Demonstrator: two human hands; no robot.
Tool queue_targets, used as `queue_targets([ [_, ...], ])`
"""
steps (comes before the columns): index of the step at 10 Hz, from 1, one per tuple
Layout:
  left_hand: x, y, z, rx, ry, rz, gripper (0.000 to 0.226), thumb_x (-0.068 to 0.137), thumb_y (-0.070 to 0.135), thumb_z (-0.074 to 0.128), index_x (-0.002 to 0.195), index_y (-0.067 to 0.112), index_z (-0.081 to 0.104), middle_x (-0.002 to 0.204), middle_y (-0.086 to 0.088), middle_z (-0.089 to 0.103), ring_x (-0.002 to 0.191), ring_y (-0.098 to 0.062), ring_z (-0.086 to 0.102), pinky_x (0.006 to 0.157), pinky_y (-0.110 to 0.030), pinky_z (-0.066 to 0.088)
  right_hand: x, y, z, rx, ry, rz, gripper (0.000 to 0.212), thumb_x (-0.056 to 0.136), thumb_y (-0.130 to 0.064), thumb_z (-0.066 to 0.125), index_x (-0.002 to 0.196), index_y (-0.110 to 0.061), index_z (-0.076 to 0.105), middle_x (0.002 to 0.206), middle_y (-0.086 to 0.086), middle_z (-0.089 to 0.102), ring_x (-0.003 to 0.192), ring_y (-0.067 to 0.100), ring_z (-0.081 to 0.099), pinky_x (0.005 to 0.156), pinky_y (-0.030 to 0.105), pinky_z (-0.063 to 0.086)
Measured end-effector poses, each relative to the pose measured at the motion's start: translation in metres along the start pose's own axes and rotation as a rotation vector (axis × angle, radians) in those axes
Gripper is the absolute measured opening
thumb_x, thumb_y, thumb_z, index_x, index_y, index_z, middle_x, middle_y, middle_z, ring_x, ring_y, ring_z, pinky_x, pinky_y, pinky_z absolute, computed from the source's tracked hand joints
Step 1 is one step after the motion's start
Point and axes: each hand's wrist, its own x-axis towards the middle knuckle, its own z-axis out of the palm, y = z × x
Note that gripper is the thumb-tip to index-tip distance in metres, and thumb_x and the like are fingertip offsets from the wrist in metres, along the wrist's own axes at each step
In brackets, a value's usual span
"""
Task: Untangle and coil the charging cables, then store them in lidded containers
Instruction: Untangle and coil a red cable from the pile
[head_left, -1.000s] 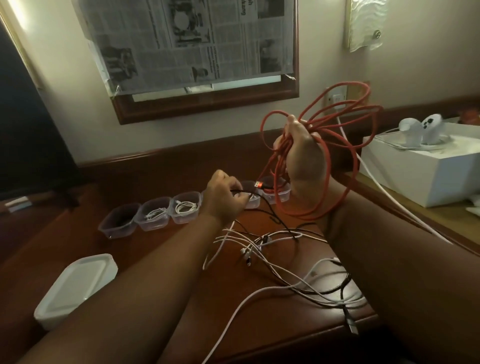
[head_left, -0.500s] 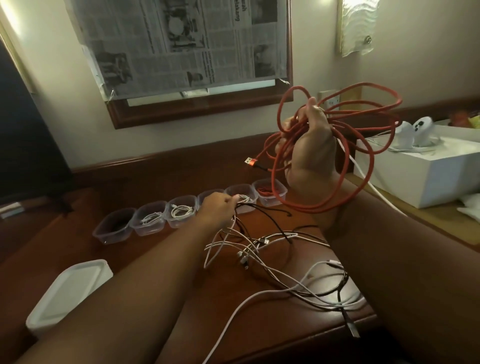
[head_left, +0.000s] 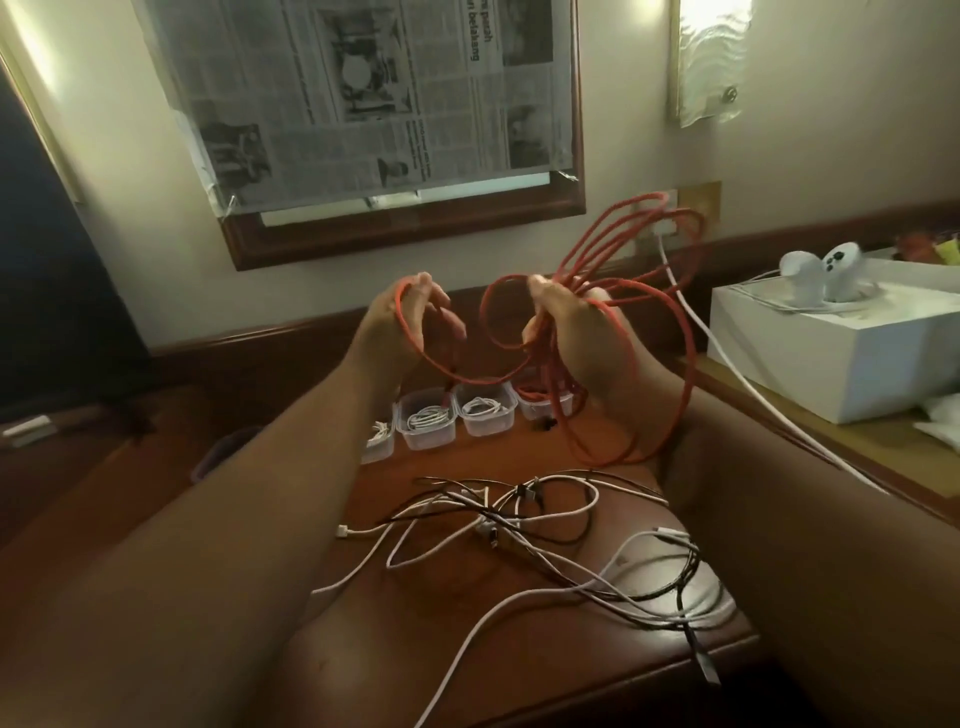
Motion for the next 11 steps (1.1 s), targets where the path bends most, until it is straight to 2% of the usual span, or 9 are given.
queue_targets([
  [1,-0.009,0.004,-0.018,0.317,-0.313,-0.059,0.024,0.1,0.022,0.055,0.085,0.029,0.072,0.09,-0.018,0.067,0.081,-0.034,0.063,0.077,-0.049,0.055,0.004,0.005,-0.002,-0.292,-0.124,-0.01,0.031,0.097,-0.044,0.055,0.079,-0.02,0.065,0.067,-0.004,0.064,0.059,0.007,0.059,0.061,0.029,0.051],
  [2,-0.026,0.007,-0.027,0.391,-0.471,-0.199,0.017,0.094,0.035,0.064,0.093,0.023,0.076,0.087,-0.016,0.064,0.08,-0.027,0.053,0.069,-0.039,0.046,-0.015,-0.003,0.01,-0.613,-0.393,-0.145,0.015,0.095,-0.032,0.064,0.081,-0.029,0.06,0.07,-0.013,0.063,0.06,-0.005,0.059,0.057,0.012,0.045],
  [3,-0.043,0.014,-0.035,0.327,-0.516,-0.253,0.023,0.095,0.027,0.061,0.106,0.012,0.075,0.095,-0.02,0.071,0.08,-0.029,0.061,0.068,-0.034,0.05,-0.043,-0.008,0.03,-0.909,-0.772,-0.119,0.009,0.092,-0.028,0.066,0.09,-0.031,0.059,0.086,-0.009,0.063,0.076,-0.004,0.061,0.064,0.016,0.05],
  [4,-0.052,0.025,-0.041,0.268,-0.547,-0.363,0.029,0.098,0.008,0.049,0.105,0.014,0.076,0.064,-0.004,0.052,0.054,-0.014,0.036,0.048,-0.028,0.021,-0.069,-0.008,0.046,-0.981,-1.019,0.032,0.018,0.089,-0.027,0.071,0.105,-0.03,0.063,0.092,-0.014,0.065,0.081,0.001,0.061,0.069,0.019,0.049],
  [5,-0.065,0.04,-0.044,0.091,-0.581,-0.426,0.037,0.094,0.003,0.041,0.112,0.014,0.072,0.066,0.001,0.04,0.053,-0.01,0.024,0.048,-0.026,0.015,-0.085,-0.014,0.055,-1.061,-1.183,0.151,0.051,0.086,-0.033,0.074,0.133,-0.032,0.055,0.124,-0.014,0.06,0.1,0.001,0.055,0.074,0.016,0.043],
  [6,-0.081,0.052,-0.044,-0.099,-0.532,-0.443,0.038,0.096,0.008,0.035,0.117,0.008,0.067,0.063,0.003,0.035,0.052,-0.009,0.022,0.044,-0.022,0.015,-0.089,-0.022,0.055,-1.087,-1.114,0.134,0.053,0.09,-0.033,0.069,0.139,-0.038,0.049,0.134,-0.013,0.056,0.103,0.003,0.055,0.079,0.021,0.046],
  [8,-0.11,0.056,-0.024,-0.481,-0.223,-0.463,0.036,0.1,0.006,0.032,0.11,0.005,0.066,0.067,-0.001,0.044,0.055,-0.009,0.042,0.047,-0.02,0.041,-0.09,-0.023,0.066,-0.51,-0.442,0.124,0.029,0.096,-0.039,0.059,0.113,-0.017,0.063,0.098,0.003,0.071,0.085,0.015,0.071,0.068,0.022,0.057],
  [10,-0.141,0.051,-0.015,-0.33,-0.235,-0.391,0.03,0.104,0.014,0.043,0.114,0.014,0.071,0.102,-0.002,0.077,0.09,-0.017,0.074,0.072,-0.029,0.059,-0.095,-0.017,0.086,-0.064,-0.299,0.335,0.019,0.101,-0.025,0.053,0.115,-0.014,0.061,0.099,0.011,0.069,0.087,0.025,0.071,0.077,0.037,0.06],
  [11,-0.152,0.051,-0.01,-0.223,-0.189,-0.399,0.03,0.103,0.029,0.048,0.1,0.012,0.073,0.075,-0.001,0.072,0.064,-0.014,0.069,0.052,-0.022,0.054,-0.097,-0.019,0.09,0.203,-0.333,0.519,0.025,0.101,-0.026,0.044,0.084,-0.014,0.057,0.065,0.002,0.05,0.055,0.015,0.05,0.052,0.029,0.046],
])
